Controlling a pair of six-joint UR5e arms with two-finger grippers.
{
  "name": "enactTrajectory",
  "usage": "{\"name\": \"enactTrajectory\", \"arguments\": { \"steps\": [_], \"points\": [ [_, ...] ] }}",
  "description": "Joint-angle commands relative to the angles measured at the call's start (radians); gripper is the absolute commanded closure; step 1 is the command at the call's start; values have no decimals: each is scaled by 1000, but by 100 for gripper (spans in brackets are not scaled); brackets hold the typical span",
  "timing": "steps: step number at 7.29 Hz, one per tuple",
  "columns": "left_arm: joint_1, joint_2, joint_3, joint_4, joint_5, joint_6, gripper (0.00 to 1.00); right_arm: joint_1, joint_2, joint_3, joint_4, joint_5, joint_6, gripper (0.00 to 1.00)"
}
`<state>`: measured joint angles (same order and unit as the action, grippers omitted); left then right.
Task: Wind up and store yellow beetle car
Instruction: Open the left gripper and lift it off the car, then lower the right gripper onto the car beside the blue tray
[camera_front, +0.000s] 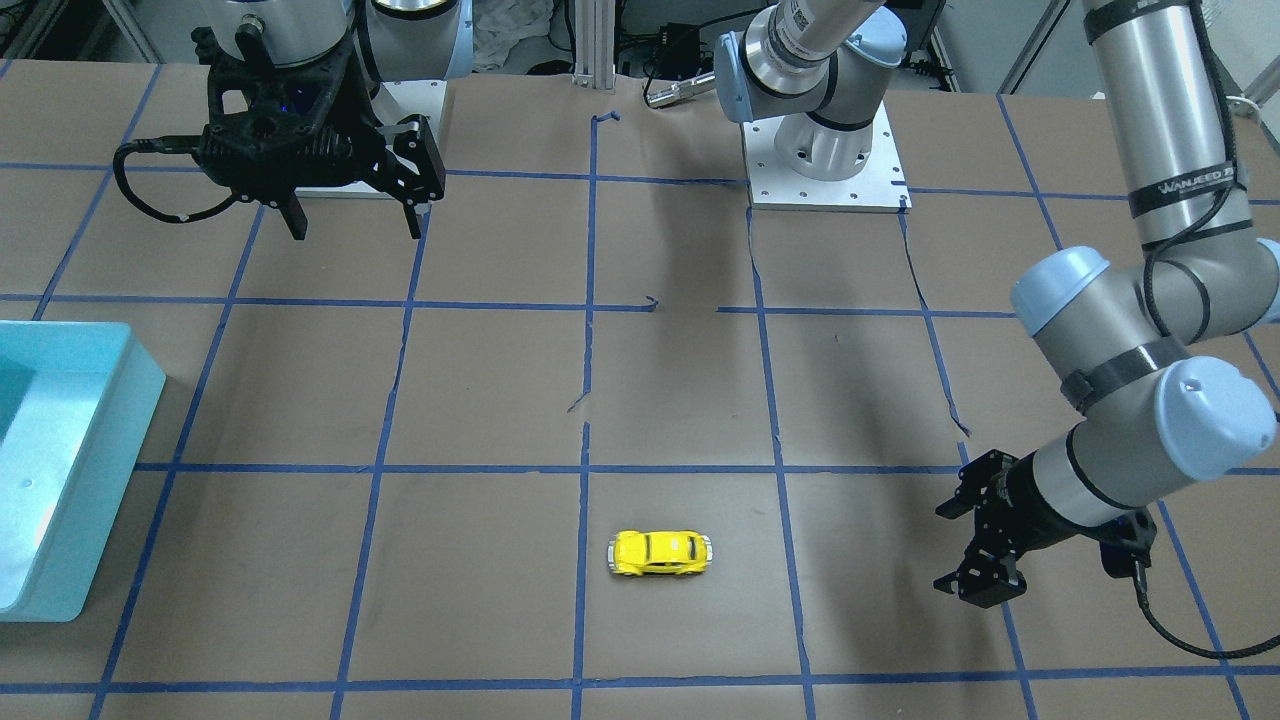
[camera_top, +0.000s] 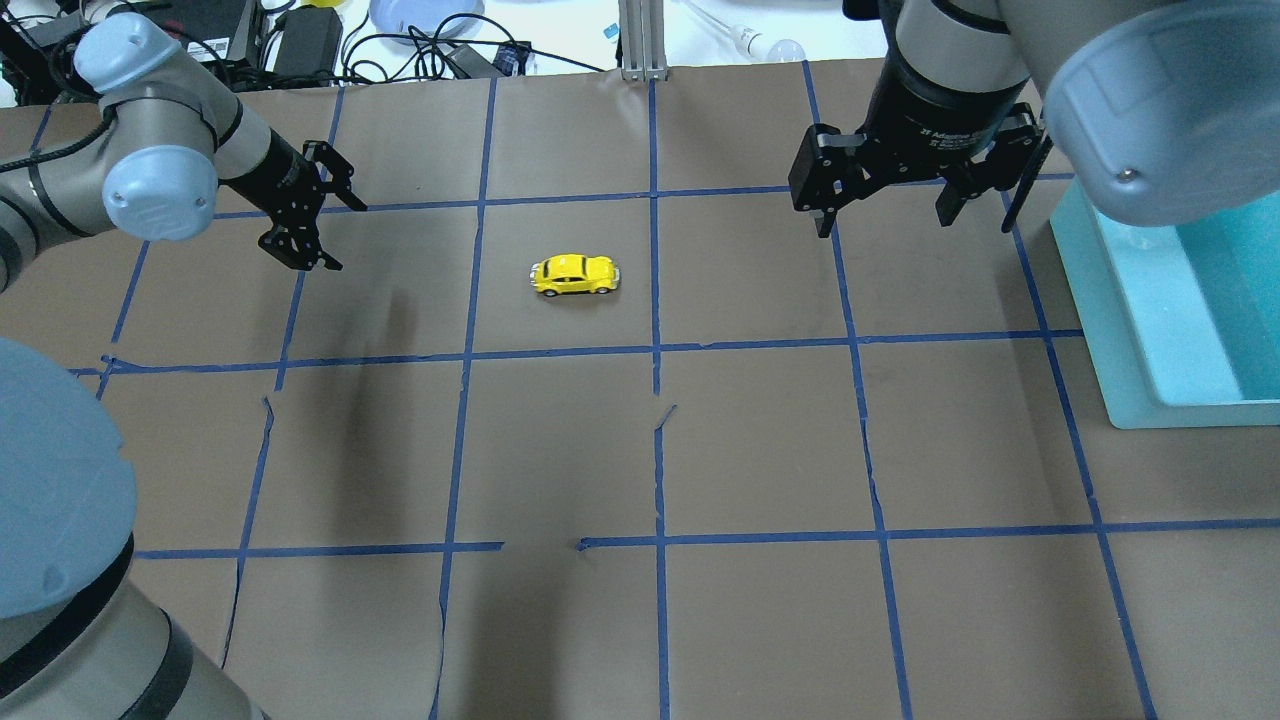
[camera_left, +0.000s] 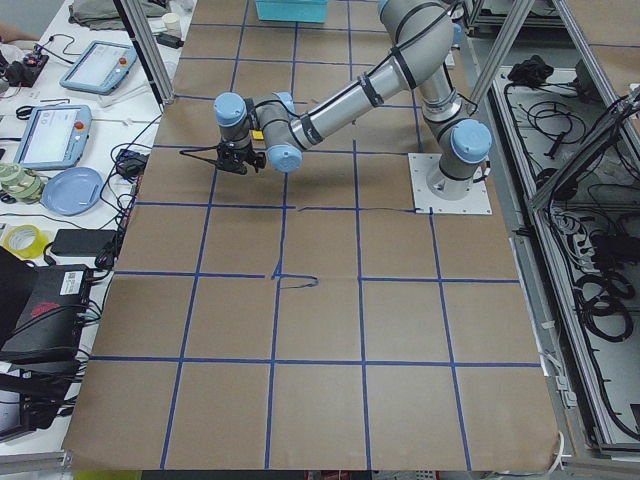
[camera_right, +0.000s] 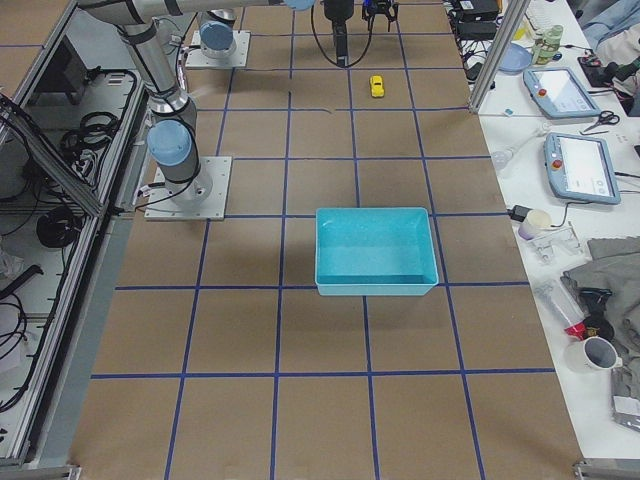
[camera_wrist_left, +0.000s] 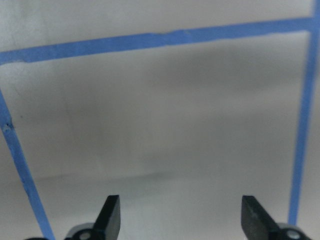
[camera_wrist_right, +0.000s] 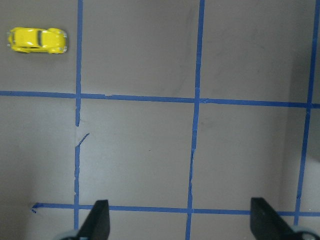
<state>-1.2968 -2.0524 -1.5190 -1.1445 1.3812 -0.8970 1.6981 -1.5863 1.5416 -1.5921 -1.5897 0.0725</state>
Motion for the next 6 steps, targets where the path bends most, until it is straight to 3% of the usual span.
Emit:
{"name": "enactTrajectory", "arguments": {
  "steps": [1, 3, 4, 6],
  "points": [
    [-36, 121, 109, -270, 147, 346, 3, 0, 0, -1, 4, -7, -34, 0],
    [-138, 207, 155, -401, 281, 638, 0, -3, 14, 0, 6, -15, -143, 0],
    [-163, 256, 160, -526, 280, 689, 0, -2, 25, 0, 6, -13, -148, 0],
    [-199, 305, 151, -547, 237, 739, 0, 0, 147, 0, 6, -3, -151, 0]
  ]
}}
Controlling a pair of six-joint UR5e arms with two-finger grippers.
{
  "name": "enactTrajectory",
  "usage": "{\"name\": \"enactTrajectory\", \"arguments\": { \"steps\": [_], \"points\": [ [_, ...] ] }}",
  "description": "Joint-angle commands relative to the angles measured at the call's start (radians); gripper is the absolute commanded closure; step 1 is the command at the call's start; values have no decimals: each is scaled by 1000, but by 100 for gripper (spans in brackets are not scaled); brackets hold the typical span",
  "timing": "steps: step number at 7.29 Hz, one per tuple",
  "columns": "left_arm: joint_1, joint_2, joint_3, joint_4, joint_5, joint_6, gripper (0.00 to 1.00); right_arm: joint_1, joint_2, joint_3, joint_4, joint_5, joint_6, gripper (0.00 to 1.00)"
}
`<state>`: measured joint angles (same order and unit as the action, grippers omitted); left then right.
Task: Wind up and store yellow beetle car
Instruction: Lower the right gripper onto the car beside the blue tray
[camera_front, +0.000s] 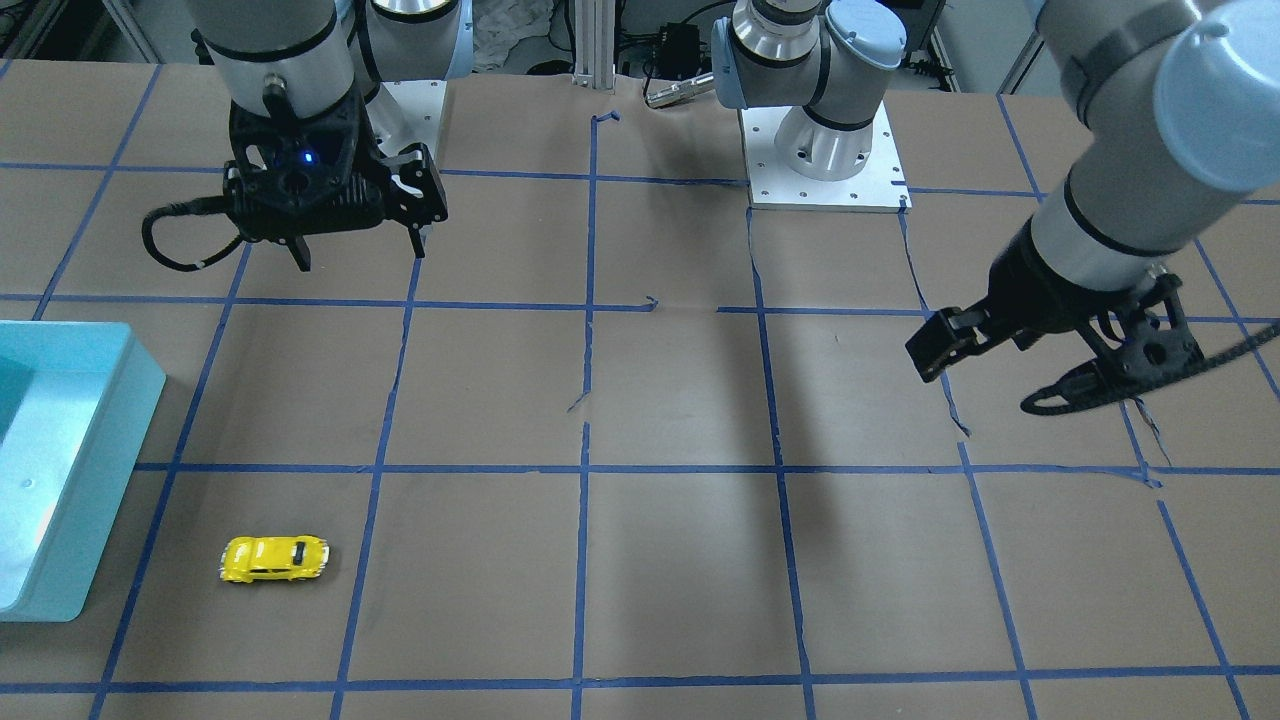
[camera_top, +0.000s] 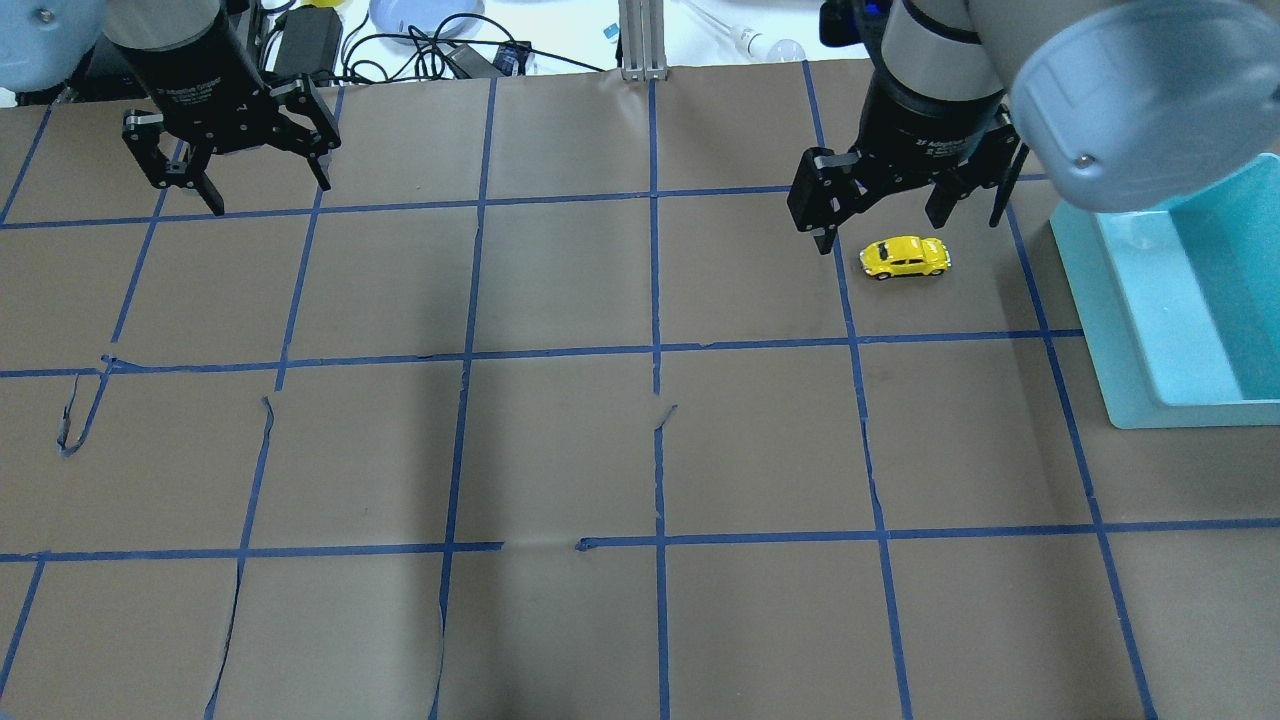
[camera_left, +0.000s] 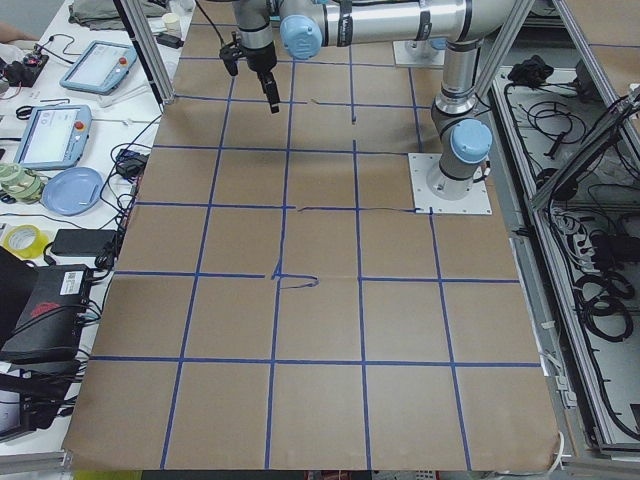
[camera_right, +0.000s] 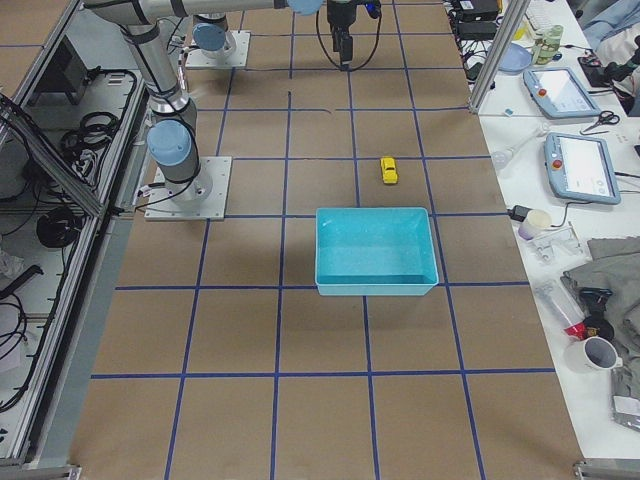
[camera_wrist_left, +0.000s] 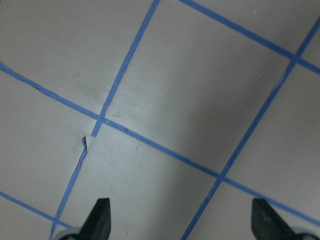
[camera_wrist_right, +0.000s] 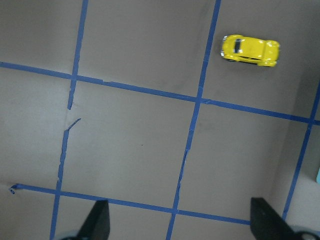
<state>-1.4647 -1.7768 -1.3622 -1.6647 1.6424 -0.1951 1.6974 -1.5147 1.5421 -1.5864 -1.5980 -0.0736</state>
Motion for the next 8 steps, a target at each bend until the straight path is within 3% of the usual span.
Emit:
{"name": "enactTrajectory", "arguments": {
  "steps": [1, 3, 4, 6, 8],
  "points": [
    [-69, 33, -11, -26, -38, 37, 0, 1, 94, 0, -1, 10, -5, 0],
    [-89, 45, -62, -18, -32, 136, 0, 7, 152, 12, -15, 9, -29, 0],
    [-89, 56, -72, -4, -32, 187, 0, 8, 166, 15, -20, 12, -158, 0],
    [-88, 74, -83, 5, -33, 259, 0, 1, 185, 87, -139, 9, -691, 0],
    [-80, 76, -89, 69, -36, 264, 0, -63, 192, 153, -290, -5, -1054, 0]
  ]
}}
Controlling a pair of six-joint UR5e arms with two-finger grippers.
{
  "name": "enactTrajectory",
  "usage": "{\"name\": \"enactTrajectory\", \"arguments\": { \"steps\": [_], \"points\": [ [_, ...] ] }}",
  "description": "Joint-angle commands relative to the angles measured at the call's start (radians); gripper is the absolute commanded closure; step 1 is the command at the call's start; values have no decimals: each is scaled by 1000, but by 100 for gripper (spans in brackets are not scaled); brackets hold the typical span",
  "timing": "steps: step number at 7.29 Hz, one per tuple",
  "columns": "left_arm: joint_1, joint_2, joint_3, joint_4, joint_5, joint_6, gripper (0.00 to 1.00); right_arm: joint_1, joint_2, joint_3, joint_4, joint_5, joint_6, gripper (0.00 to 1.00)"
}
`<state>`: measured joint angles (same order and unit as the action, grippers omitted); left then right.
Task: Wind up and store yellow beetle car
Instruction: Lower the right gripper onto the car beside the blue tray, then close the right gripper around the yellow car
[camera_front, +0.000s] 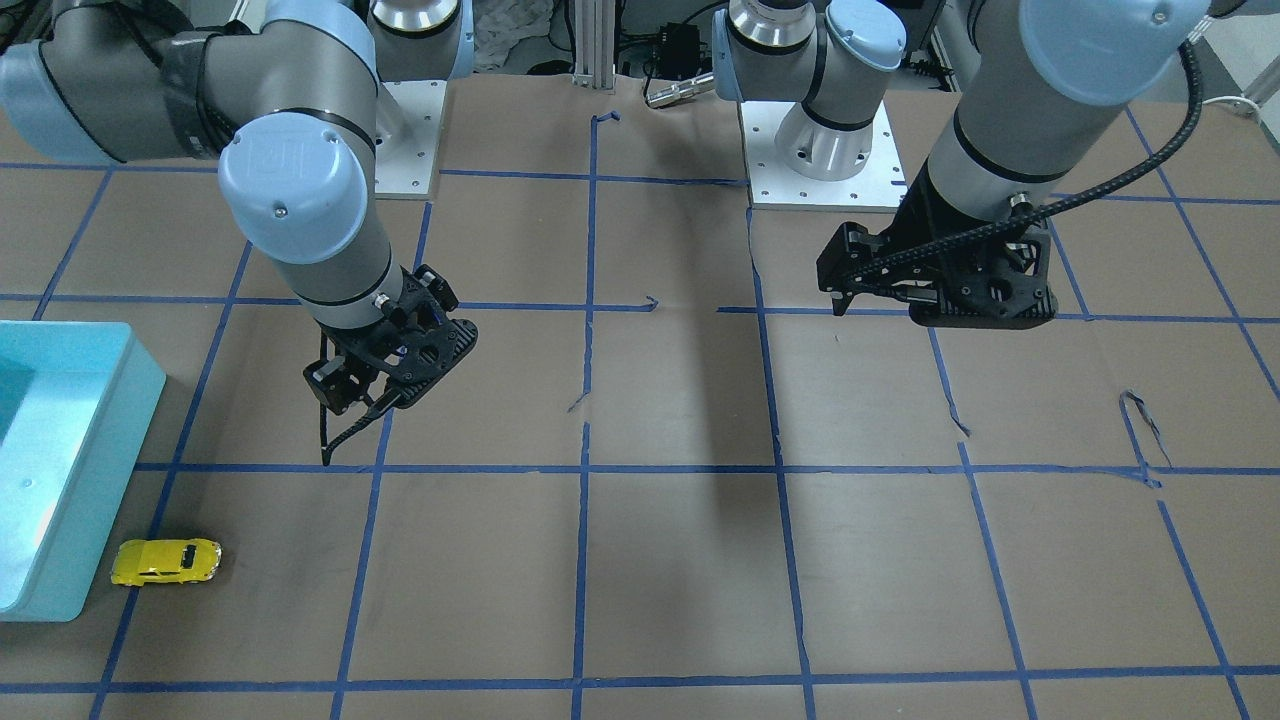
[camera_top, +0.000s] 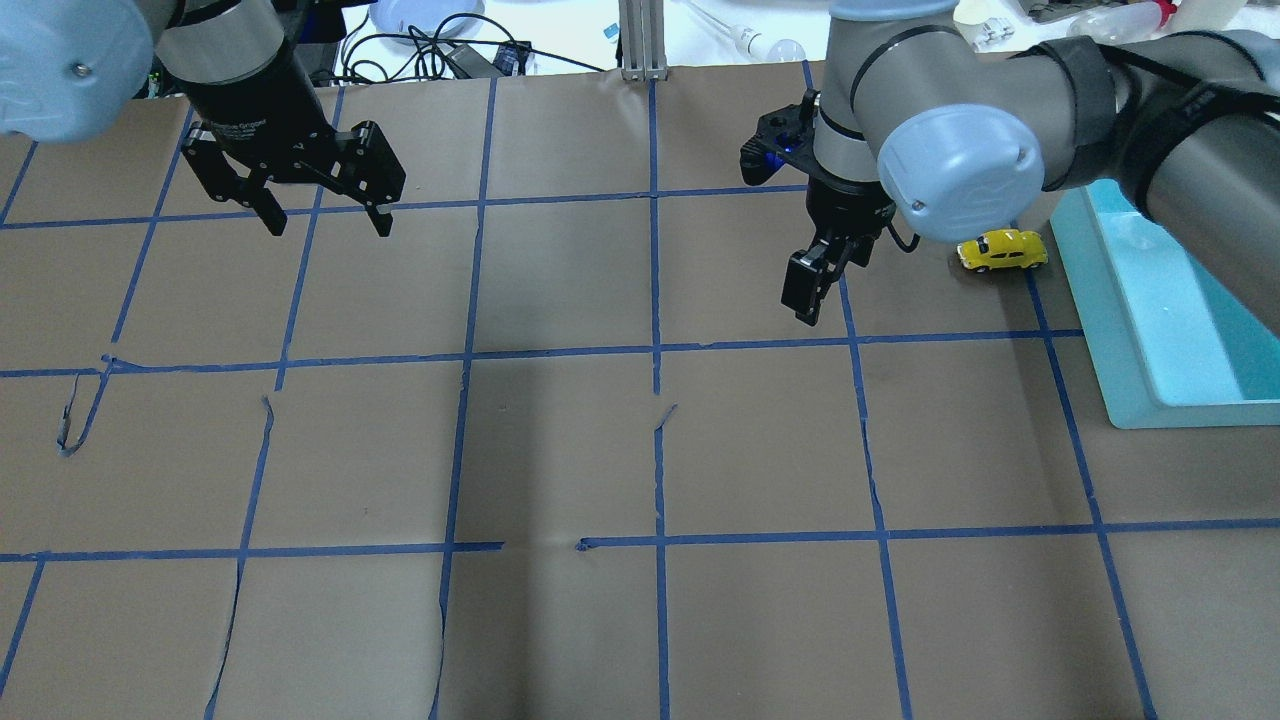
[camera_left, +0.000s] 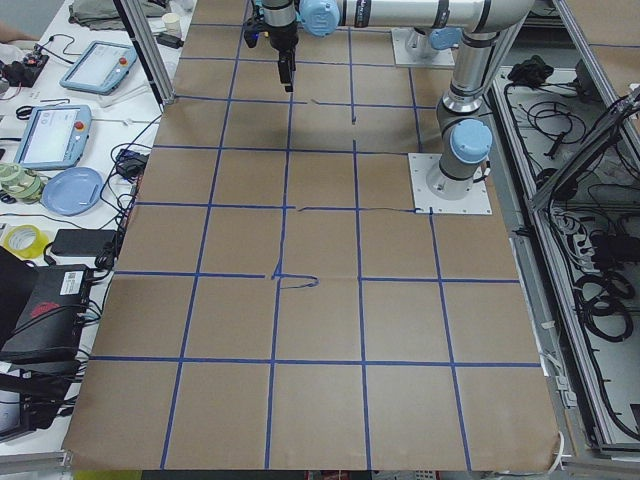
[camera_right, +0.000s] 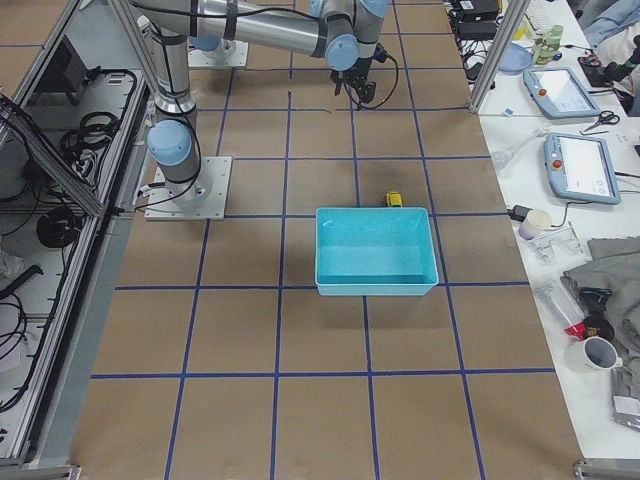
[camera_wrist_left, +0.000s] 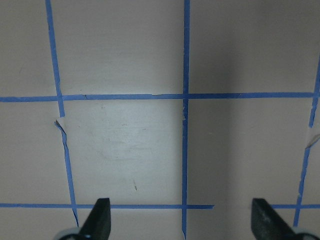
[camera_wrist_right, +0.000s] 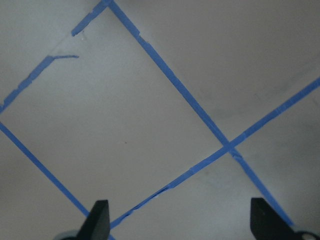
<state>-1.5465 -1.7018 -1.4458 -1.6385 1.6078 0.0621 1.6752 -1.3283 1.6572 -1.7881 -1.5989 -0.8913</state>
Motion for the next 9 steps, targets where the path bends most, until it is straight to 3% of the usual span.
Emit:
{"name": "enactTrajectory", "arguments": {
  "steps": [1, 3, 5, 8, 9],
  "points": [
    [-6, 4, -24, 81, 0, -1, 0, -98, 33, 39, -149, -16, -456, 0],
    [-7, 22, -57, 97, 4, 2, 0, -217, 102, 32, -203, -22, -842, 0],
    [-7, 21, -61, 98, -5, 2, 0, -262, 164, 30, -349, -109, -1074, 0],
    [-9, 30, -80, 100, 3, 5, 0, -299, 243, 24, -454, -237, -1080, 0],
    [-10, 30, -84, 103, 1, 4, 0, -314, 260, 26, -489, -225, -989, 0]
  ]
}}
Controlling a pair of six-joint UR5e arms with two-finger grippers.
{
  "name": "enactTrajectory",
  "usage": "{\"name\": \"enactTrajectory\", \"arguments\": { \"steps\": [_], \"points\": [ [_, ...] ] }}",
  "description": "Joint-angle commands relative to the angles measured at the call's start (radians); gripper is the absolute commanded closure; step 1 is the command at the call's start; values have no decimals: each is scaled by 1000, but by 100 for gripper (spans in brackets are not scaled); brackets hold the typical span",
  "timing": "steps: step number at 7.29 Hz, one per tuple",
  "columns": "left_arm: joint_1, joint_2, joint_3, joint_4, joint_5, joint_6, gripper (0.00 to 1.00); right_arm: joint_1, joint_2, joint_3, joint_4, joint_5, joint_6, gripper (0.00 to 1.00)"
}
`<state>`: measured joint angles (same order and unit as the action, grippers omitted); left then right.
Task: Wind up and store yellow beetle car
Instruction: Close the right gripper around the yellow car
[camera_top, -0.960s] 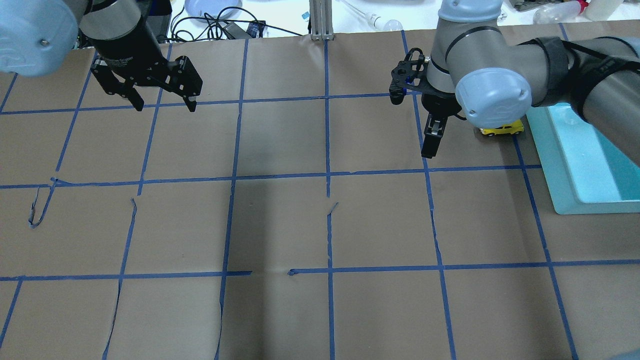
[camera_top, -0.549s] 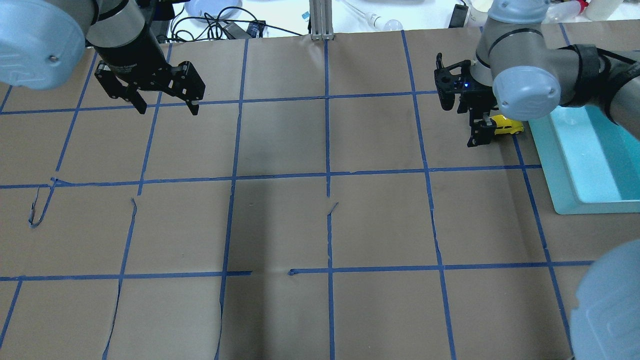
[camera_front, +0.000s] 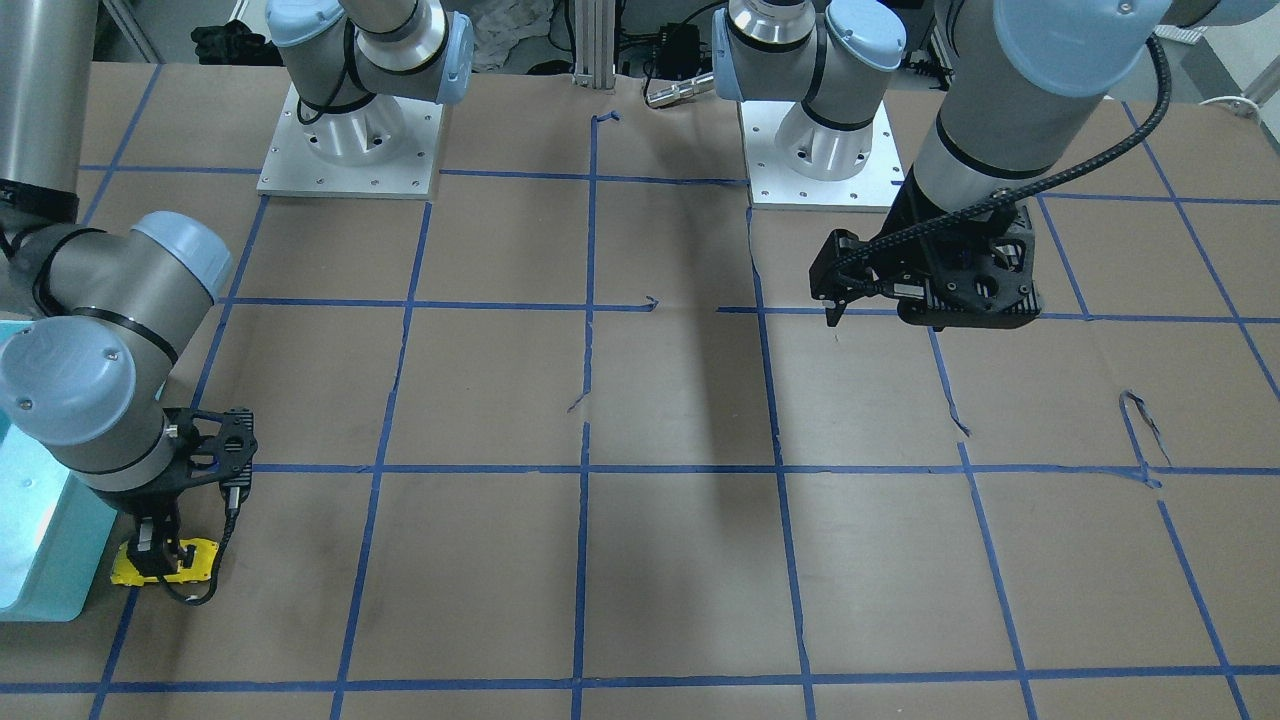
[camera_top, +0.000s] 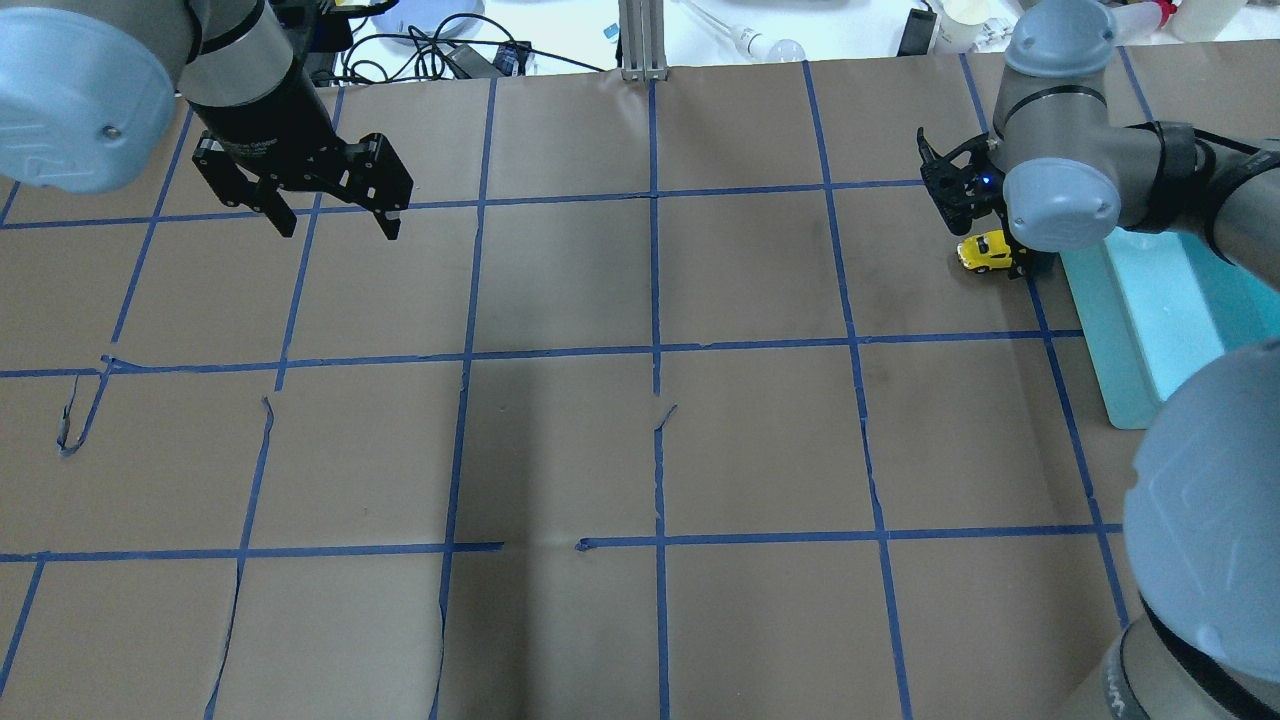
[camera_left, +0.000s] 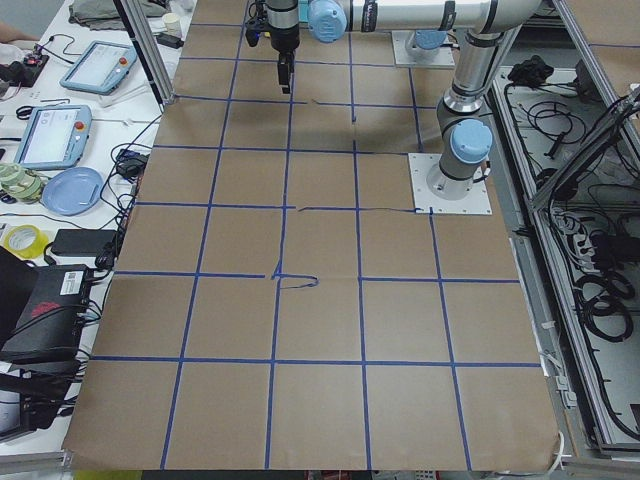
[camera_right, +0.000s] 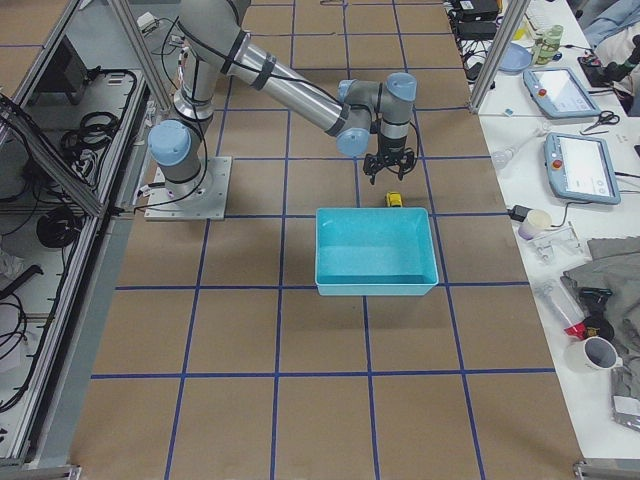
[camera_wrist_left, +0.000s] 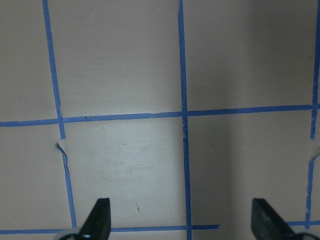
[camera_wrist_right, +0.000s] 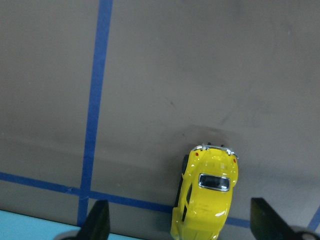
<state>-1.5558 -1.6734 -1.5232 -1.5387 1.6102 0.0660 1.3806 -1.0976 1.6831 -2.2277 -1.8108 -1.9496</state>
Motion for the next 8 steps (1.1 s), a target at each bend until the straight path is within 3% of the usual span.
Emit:
{"name": "enactTrajectory", "arguments": {
  "steps": [1, 5, 8],
  "points": [
    [-1, 3, -6, 3, -1, 1, 0, -23, 33, 7, -50, -12, 145, 1],
    [-3, 12, -37, 17, -1, 1, 0, -25, 76, -14, -81, -15, 146, 7],
    [-3, 14, -37, 17, 0, 1, 0, -25, 87, -14, -81, -13, 144, 25]
  ]
}}
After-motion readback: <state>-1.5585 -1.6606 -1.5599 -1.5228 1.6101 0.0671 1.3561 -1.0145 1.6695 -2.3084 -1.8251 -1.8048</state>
